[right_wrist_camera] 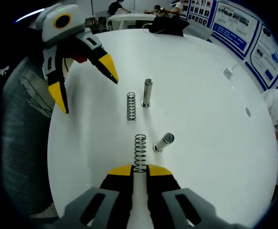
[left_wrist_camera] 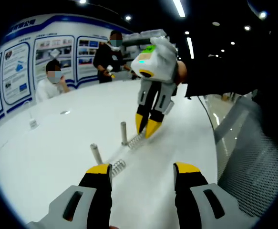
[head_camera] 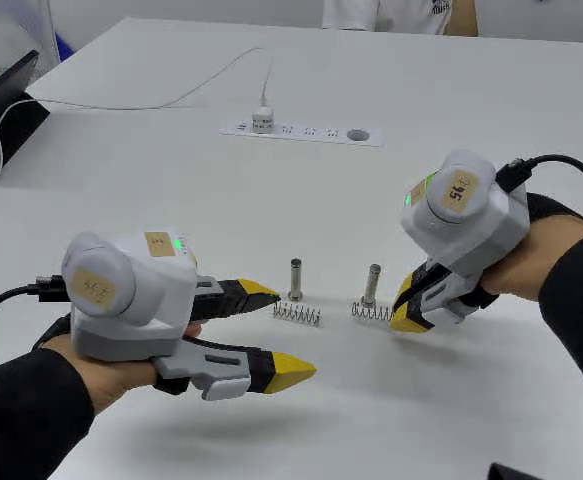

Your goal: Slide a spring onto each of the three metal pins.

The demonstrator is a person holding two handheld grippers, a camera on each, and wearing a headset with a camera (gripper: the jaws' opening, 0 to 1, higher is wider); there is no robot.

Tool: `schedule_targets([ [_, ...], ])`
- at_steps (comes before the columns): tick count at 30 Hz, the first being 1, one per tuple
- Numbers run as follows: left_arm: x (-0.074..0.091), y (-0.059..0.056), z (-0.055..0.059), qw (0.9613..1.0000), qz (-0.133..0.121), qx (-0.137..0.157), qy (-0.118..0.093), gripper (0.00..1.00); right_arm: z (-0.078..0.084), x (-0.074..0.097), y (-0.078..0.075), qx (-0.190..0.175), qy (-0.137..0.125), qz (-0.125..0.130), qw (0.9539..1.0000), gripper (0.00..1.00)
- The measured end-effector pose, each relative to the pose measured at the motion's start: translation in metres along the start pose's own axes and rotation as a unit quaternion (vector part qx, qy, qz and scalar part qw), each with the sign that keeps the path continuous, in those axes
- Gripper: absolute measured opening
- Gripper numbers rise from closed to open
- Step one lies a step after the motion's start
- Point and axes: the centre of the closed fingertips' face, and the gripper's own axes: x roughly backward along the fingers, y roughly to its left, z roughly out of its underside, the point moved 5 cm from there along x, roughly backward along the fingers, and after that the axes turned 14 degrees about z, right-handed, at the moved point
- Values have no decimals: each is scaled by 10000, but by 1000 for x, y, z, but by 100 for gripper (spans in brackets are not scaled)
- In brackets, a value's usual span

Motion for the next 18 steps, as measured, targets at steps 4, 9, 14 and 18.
schedule_targets([
  [4,-4,0,-3,9999,39,-95,58,52,-5,11,6,86,-45,-56,9999,12],
  [9,-7,-2,-5,9996,102,-226,127,50,-14,25,17,244,-135,-169,9995,12],
  [14,-9,-5,-7,9990,160,-361,190,46,-25,37,28,421,-227,-312,9984,12],
  [18,-11,-7,-11,9984,204,-481,235,44,-32,42,34,598,-249,-347,9973,12],
])
